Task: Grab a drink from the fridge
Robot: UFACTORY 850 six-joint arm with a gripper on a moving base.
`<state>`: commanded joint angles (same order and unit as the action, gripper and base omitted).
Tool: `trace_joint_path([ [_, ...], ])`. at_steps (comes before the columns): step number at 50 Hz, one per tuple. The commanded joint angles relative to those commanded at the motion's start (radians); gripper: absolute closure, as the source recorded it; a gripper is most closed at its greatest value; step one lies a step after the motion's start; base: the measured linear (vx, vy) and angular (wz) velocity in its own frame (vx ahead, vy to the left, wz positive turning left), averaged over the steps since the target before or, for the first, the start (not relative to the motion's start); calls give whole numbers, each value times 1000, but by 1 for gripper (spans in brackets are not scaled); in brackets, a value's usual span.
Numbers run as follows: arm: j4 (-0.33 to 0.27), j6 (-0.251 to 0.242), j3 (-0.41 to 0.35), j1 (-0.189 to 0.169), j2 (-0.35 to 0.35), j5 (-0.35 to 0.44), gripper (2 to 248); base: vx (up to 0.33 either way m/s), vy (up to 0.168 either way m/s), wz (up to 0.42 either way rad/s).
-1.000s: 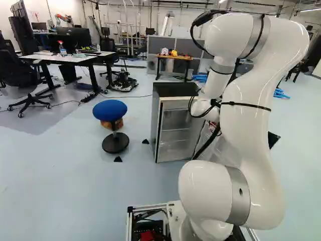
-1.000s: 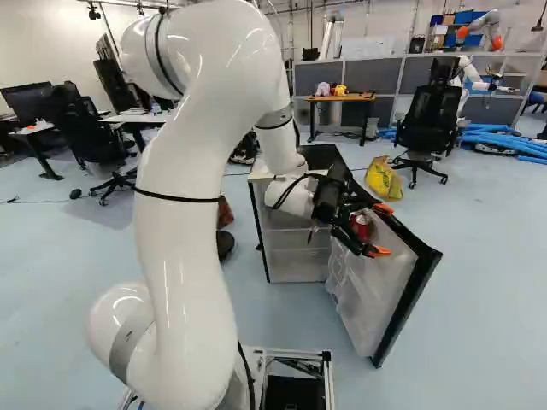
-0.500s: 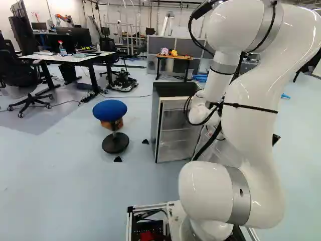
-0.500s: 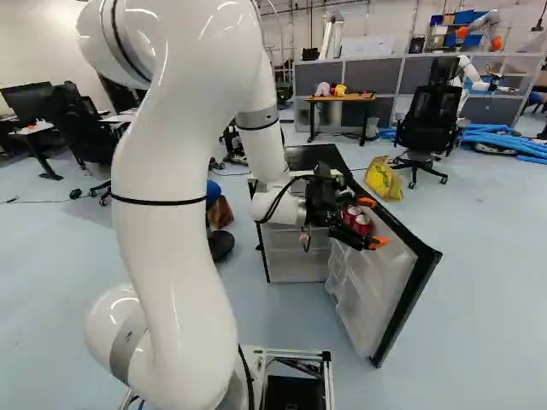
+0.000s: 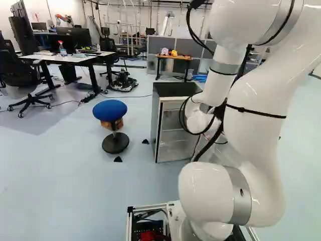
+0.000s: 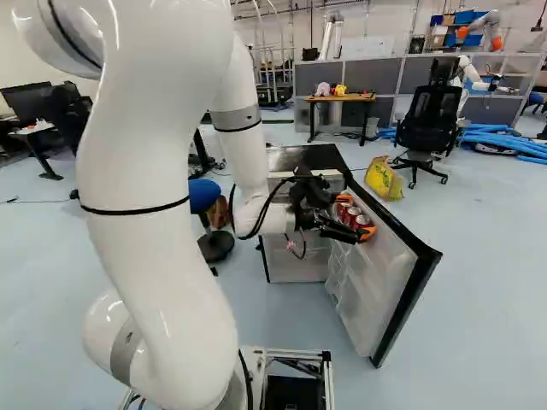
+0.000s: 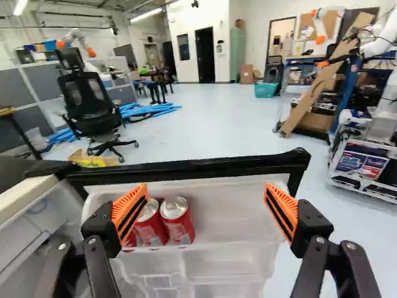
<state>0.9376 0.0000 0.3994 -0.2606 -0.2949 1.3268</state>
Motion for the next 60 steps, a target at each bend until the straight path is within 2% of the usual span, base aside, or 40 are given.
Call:
trace_joint_path([
  [14, -148, 0, -89, 33, 69, -28, 3, 0, 0, 0],
  [27, -274, 0, -136, 54, 108, -68, 3, 0, 0, 0],
  [41, -273, 0, -135, 56, 93, -74, 3, 0, 0, 0],
  [60, -212, 0, -118, 57, 22, -110, 3, 0, 0, 0],
])
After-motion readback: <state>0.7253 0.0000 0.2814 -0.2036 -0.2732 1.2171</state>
